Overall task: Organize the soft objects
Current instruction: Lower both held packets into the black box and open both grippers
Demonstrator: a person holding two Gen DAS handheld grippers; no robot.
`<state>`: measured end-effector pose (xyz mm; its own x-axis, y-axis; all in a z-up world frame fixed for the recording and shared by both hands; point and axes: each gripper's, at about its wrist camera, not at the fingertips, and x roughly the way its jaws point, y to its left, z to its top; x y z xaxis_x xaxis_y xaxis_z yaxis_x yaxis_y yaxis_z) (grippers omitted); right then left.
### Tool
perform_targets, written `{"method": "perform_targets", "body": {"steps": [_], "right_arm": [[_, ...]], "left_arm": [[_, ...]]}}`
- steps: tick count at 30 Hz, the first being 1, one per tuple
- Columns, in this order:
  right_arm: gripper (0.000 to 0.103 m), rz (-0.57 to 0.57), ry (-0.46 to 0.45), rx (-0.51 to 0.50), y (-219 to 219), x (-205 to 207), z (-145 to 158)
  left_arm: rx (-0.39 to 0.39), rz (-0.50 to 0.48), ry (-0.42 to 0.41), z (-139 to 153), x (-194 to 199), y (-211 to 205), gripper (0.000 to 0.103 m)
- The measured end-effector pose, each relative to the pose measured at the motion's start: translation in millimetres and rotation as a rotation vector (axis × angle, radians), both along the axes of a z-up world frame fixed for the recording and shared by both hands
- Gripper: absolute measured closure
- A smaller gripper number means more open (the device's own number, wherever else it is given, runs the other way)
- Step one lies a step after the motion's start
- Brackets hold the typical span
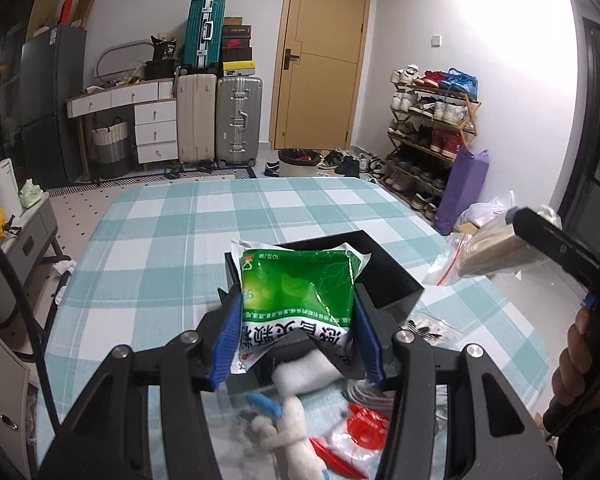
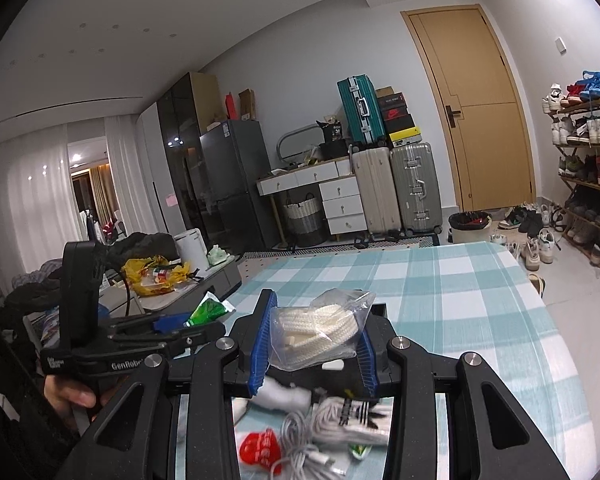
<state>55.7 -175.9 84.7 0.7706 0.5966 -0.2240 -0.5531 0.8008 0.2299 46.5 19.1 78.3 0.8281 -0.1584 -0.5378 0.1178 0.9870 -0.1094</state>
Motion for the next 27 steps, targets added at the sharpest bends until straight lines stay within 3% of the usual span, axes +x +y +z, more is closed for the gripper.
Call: {"method": "perform_targets", "body": {"steps": [8, 27], "right_arm": [[0.066, 0.018, 0.040, -0.032, 20.6, 33.6, -4.3], [0.066, 0.042, 0.162, -0.202, 67.3, 108.7, -49.7]], "left_arm": [[0.023, 0.002, 0.017, -11.9, 22.7, -8.4, 0.052], [0.032, -0.036, 0.104, -44.4, 64.5, -17.2, 0.052]]}}
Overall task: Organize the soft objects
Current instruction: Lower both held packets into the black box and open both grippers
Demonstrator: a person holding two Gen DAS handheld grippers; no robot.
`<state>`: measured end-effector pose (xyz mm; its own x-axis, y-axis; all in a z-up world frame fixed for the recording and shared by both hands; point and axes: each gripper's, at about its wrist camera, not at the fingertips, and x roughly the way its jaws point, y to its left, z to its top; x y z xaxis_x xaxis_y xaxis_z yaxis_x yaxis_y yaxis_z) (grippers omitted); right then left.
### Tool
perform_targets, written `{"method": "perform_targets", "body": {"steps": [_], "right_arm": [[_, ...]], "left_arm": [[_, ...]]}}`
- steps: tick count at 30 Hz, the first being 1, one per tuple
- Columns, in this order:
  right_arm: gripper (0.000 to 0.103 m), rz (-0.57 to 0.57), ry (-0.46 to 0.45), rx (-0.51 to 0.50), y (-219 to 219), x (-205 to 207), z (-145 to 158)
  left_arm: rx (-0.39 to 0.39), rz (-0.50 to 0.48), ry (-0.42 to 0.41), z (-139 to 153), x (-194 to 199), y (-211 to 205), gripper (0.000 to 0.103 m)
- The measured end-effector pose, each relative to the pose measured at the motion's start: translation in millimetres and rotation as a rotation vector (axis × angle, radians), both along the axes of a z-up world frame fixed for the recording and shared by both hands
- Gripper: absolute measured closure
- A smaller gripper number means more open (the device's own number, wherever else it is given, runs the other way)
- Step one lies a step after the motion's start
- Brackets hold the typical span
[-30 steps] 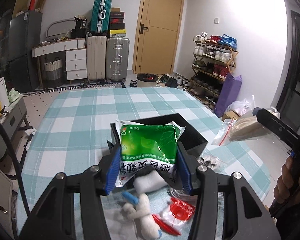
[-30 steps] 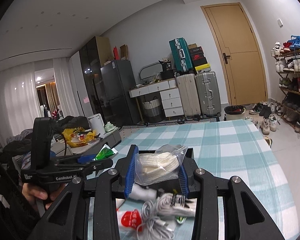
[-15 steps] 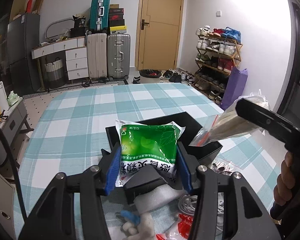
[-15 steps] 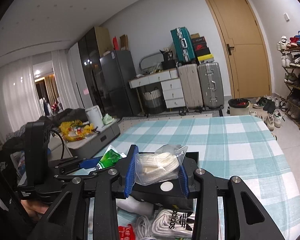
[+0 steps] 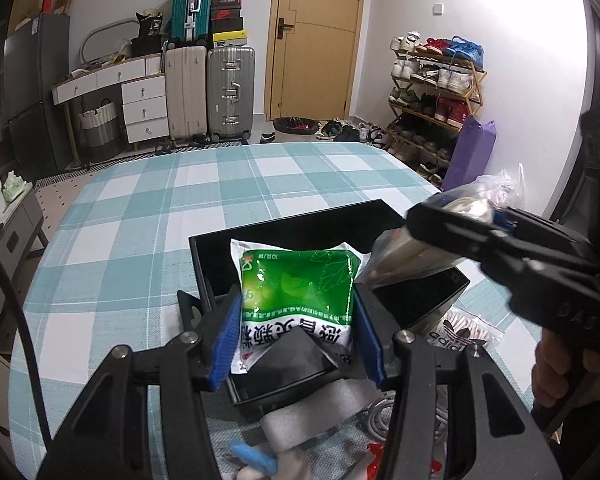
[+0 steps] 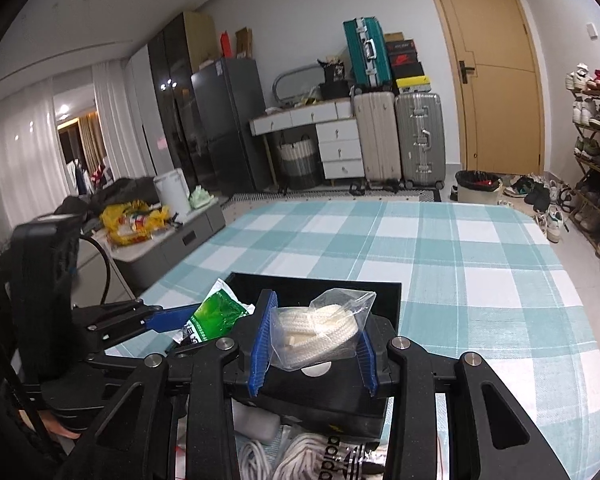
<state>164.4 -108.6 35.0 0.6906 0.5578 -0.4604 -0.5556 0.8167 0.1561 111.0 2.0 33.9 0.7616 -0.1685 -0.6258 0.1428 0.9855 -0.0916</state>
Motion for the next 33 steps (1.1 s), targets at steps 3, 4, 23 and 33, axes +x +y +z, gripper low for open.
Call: {"method": "perform_targets", "body": {"steps": [3, 4, 23, 33], "right_arm": [[0.066, 0.011, 0.022, -0.026, 4.2, 9.3, -7.9], [0.066, 0.016, 0.031, -0.037, 5.7, 11.4, -11.1], [0.066, 0.055, 0.104, -0.154, 16.8, 14.1, -41.1], [0.066, 0.058, 0.142, -0.119, 16.0, 6.3, -41.6]], "left_arm": [[0.004, -0.007, 0.004, -0.5, 1.9, 0.3, 0.051], [0.005, -0.007, 0.005, -1.0, 2.1, 0.7, 0.051], [0.034, -0.002, 0.023, -5.2, 8.5, 4.3, 0.049], [0.067, -0.011, 0.020, -6.7, 6.8, 1.8, 0.049]]}}
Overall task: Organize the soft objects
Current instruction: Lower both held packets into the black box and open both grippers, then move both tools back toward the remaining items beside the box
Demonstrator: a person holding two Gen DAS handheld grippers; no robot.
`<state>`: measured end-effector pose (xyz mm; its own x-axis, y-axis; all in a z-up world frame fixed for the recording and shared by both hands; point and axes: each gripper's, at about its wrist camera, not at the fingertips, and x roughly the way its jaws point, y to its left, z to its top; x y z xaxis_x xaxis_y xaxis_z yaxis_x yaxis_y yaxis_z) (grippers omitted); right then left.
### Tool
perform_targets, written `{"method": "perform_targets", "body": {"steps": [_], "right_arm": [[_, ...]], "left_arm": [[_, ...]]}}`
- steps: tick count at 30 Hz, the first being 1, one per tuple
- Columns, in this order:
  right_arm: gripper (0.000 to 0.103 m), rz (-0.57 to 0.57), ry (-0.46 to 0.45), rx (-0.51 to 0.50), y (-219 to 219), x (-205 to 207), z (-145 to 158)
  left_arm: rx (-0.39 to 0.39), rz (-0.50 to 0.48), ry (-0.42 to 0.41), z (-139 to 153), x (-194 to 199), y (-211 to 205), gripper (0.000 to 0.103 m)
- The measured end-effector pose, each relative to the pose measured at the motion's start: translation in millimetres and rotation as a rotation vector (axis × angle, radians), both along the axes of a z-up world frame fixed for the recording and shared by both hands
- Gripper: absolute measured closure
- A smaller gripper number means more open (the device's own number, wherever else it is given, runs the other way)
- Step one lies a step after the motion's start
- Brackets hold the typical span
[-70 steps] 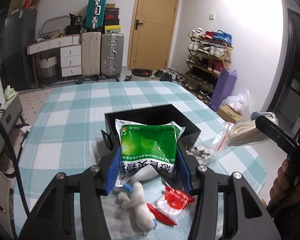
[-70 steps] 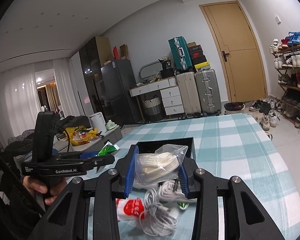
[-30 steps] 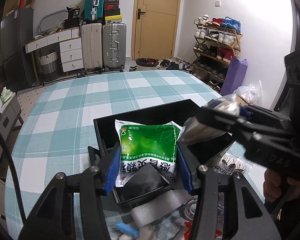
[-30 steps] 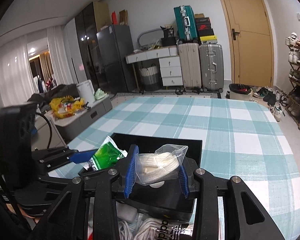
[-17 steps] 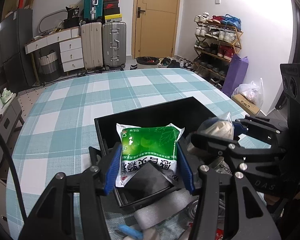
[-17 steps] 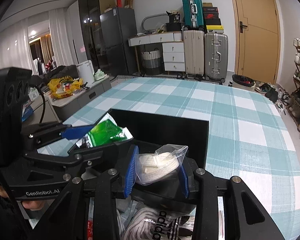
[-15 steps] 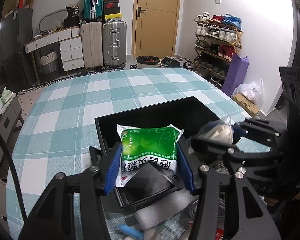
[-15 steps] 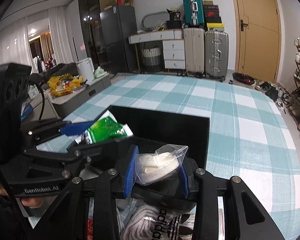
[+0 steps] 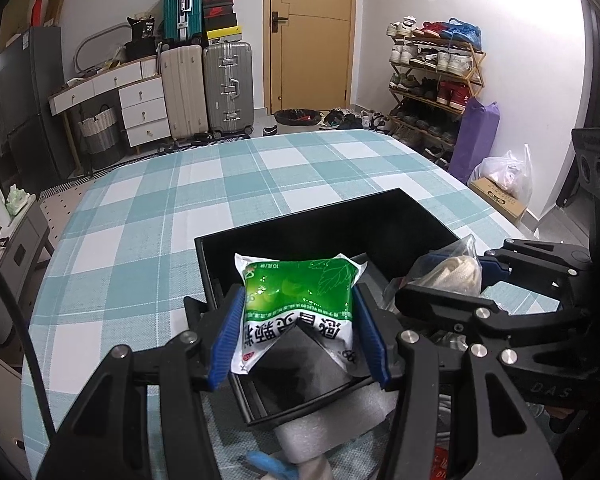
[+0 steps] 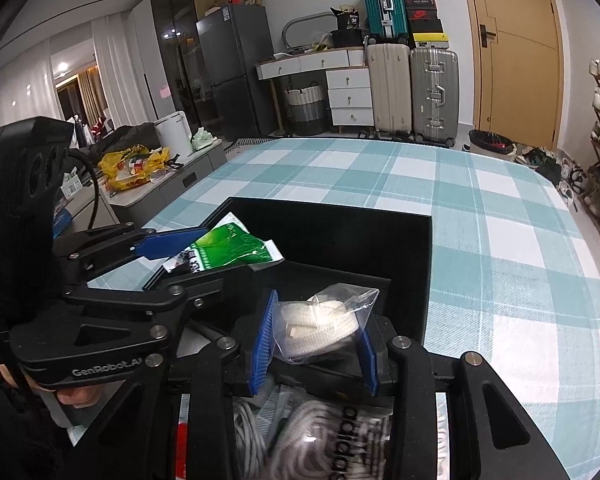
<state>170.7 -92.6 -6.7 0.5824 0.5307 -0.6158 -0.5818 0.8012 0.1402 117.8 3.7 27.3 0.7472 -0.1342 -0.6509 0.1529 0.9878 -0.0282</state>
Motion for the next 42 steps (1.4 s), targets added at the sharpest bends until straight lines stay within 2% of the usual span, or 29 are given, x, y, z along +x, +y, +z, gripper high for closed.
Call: {"method": "perform_targets", "body": {"steps": [3, 4, 7, 11, 16, 19, 25, 33, 36, 42], "right_arm": [[0.064, 0.014, -0.010, 0.008, -0.7, -2.7, 0.3], [0.057, 0.022, -0.018, 0.012, -1.4, -3.8, 0.9], [0.043, 0.018, -0.060, 0.017, -7.0, -8.7, 7.3], [0.019, -0.025, -0.141, 0.014, -21.5, -21.4, 23.5], [0.001, -0.054, -0.165, 0.027, -39.4, -39.7, 33.8], [0.001, -0.075, -0.159, 0.040, -51.3, -50.8, 35.6], [0.001, -0.091, -0.098, 0.059, -71.9, -63.0, 27.7], [0.000, -0.076, -0.052, 0.020, -75.1, -71.1, 11.5], [0.000, -0.073, -0.038, 0.018, -74.4, -70.3, 7.9], [0.000, -0.062, -0.023, -0.013, -70.8, -69.5, -0.6]], "left_arm": [[0.009, -0.003, 0.003, -0.5, 0.0, -0.8, 0.049], [0.009, -0.004, 0.006, -0.3, -0.2, -1.4, 0.048], [0.001, -0.017, 0.013, 2.3, -3.0, -3.4, 0.037], [0.004, -0.026, -0.015, 9.8, -15.2, -6.3, 0.020], [-0.005, -0.030, -0.057, 21.4, -34.8, -6.5, 0.006], [-0.013, -0.015, -0.079, 26.8, -47.5, -3.1, 0.000], [-0.020, 0.032, -0.076, 23.6, -68.4, 5.5, 0.000], [-0.012, 0.096, -0.065, 5.1, -85.9, 16.7, 0.000], [-0.013, 0.105, -0.081, 0.9, -92.9, 19.4, 0.000], [-0.010, 0.075, -0.025, -9.2, -98.3, 21.1, 0.000]]}}
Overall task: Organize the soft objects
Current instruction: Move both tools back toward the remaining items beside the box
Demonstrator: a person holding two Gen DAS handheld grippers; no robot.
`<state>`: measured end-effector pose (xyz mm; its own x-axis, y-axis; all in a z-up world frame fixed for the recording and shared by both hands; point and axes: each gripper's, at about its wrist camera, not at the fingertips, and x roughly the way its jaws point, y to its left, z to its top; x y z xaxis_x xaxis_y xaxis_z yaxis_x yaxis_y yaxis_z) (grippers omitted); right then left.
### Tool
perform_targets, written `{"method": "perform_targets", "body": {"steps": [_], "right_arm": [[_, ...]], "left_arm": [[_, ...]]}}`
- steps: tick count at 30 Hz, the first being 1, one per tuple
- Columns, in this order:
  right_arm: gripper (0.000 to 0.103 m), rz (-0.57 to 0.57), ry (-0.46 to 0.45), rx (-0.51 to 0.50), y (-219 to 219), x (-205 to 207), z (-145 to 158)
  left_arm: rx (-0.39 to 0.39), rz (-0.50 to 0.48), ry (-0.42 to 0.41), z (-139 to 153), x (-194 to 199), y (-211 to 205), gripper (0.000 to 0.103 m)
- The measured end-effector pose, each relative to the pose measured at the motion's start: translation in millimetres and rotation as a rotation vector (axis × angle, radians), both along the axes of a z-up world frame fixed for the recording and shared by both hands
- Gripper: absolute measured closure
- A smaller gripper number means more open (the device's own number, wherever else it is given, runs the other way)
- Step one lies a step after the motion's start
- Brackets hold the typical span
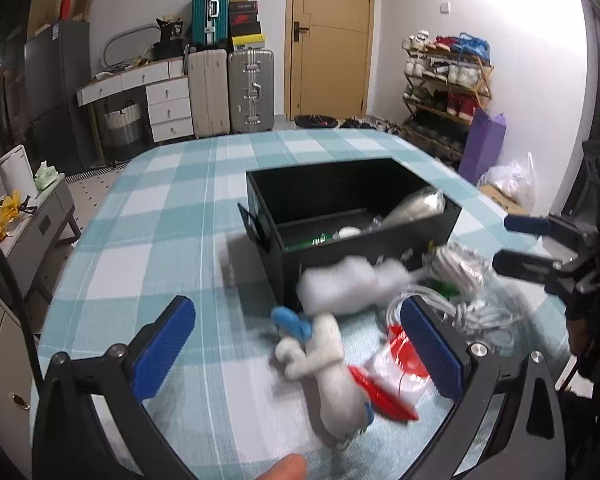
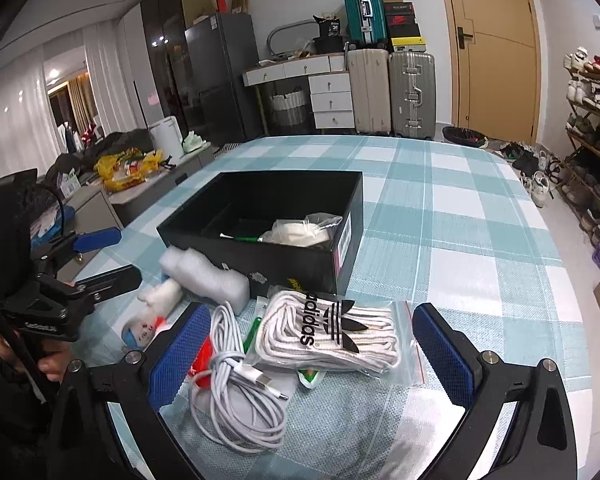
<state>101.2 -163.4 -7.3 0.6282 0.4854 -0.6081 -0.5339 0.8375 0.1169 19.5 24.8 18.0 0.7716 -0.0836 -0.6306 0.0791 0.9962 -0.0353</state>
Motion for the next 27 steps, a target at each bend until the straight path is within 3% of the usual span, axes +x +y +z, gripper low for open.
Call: {"method": "perform_targets", "body": {"steps": [8, 27], "right_arm": [[0.000, 0.049, 0.037, 0.009, 1.5, -3.6, -3.6], [0.007, 0.333, 0.144, -0.069, 16.1, -33.5, -27.7]], "left_arm": [[-0.005, 0.014, 0.051, -15.8, -3.2, 1.0, 0.000], [0.044, 0.011, 0.076, -26.5, -1.5, -1.1, 0.000]]}}
